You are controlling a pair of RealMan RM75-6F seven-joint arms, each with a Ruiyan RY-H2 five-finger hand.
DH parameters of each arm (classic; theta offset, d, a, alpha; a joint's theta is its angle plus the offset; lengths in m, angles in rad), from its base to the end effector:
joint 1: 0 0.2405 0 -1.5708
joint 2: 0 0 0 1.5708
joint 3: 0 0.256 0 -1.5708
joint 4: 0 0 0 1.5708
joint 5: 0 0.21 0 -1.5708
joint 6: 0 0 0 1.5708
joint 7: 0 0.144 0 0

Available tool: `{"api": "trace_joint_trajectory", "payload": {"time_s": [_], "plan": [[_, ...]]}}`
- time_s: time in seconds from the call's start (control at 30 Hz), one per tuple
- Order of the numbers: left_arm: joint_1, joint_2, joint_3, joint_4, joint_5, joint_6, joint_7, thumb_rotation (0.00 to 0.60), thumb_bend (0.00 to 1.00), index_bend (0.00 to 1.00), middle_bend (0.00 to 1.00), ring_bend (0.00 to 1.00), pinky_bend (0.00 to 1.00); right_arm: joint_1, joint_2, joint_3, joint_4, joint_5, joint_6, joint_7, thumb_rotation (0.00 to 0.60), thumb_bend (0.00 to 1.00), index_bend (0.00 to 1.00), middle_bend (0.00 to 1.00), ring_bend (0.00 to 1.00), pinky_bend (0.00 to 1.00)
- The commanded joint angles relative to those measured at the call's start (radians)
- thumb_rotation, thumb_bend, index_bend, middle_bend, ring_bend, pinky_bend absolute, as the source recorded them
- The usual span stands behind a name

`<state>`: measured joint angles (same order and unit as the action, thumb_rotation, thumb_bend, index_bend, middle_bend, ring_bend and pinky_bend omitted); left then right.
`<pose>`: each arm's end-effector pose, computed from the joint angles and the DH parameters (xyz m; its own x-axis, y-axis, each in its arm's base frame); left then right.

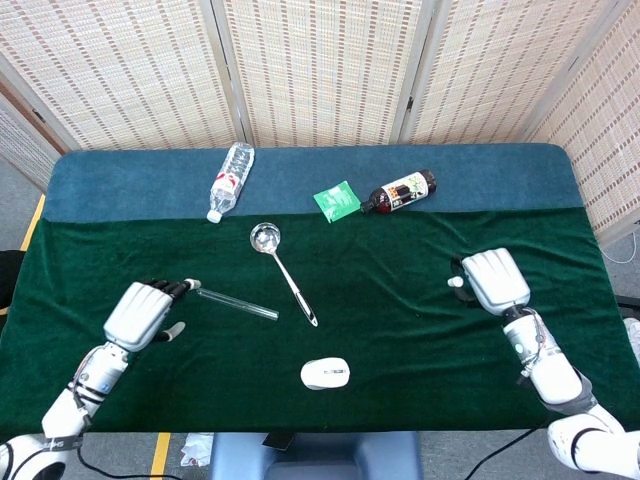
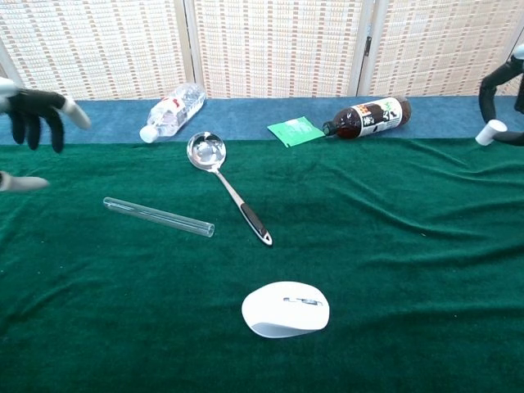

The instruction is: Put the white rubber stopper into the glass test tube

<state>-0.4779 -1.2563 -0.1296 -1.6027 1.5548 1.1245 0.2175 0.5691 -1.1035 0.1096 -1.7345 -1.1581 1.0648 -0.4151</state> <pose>-0.2047 0.2907 0.0770 0.5504 0.0603 0.8327 0.7576 -0.4552 -0.4678 -0.2196 -0.3135 0.1167 0.6331 -0.1587 0.7576 -0.7687 -0.2441 0.5912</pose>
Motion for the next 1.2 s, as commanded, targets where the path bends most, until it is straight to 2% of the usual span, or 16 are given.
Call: {"api": "trace_joint_trajectory", "payload": {"time_s": [0.03, 0.23, 0.37, 0.8, 1.2], "plan": [[-0.077, -0.064, -0.024, 0.035, -0.049, -0.096, 0.059, 0.6, 0.27, 0.32, 0.64, 0.64, 0.69, -0.01, 0.003, -0.006, 0.002, -0.006, 0.005, 0.011, 0.555, 0.48, 0.63, 1.0, 1.0, 1.0], [-0.158, -0.158, -0.032, 0.096, -0.119, -0.198, 0.125, 0.6, 0.3, 0.36, 0.79, 0.76, 0.79, -0.024, 0.004, -0.012, 0.014, -0.02, 0.011, 0.033, 0.555, 0.48, 0.63, 1.0, 1.0, 1.0], [-0.194, -0.222, -0.043, 0.148, -0.189, -0.24, 0.159, 0.6, 0.36, 0.39, 0.84, 0.79, 0.82, -0.029, 0.001, -0.012, 0.027, -0.022, 0.009, 0.046, 0.553, 0.49, 0.63, 1.0, 1.0, 1.0], [-0.264, -0.352, -0.06, 0.246, -0.376, -0.293, 0.235, 0.6, 0.42, 0.47, 0.87, 0.83, 0.84, -0.034, -0.016, -0.017, 0.063, -0.018, -0.015, 0.064, 0.557, 0.5, 0.64, 1.0, 1.0, 1.0], [-0.283, -0.397, -0.033, 0.282, -0.452, -0.276, 0.291, 0.6, 0.35, 0.44, 0.87, 0.83, 0.84, -0.036, -0.028, -0.019, 0.082, -0.02, -0.031, 0.076, 0.558, 0.5, 0.64, 1.0, 1.0, 1.0]]}}
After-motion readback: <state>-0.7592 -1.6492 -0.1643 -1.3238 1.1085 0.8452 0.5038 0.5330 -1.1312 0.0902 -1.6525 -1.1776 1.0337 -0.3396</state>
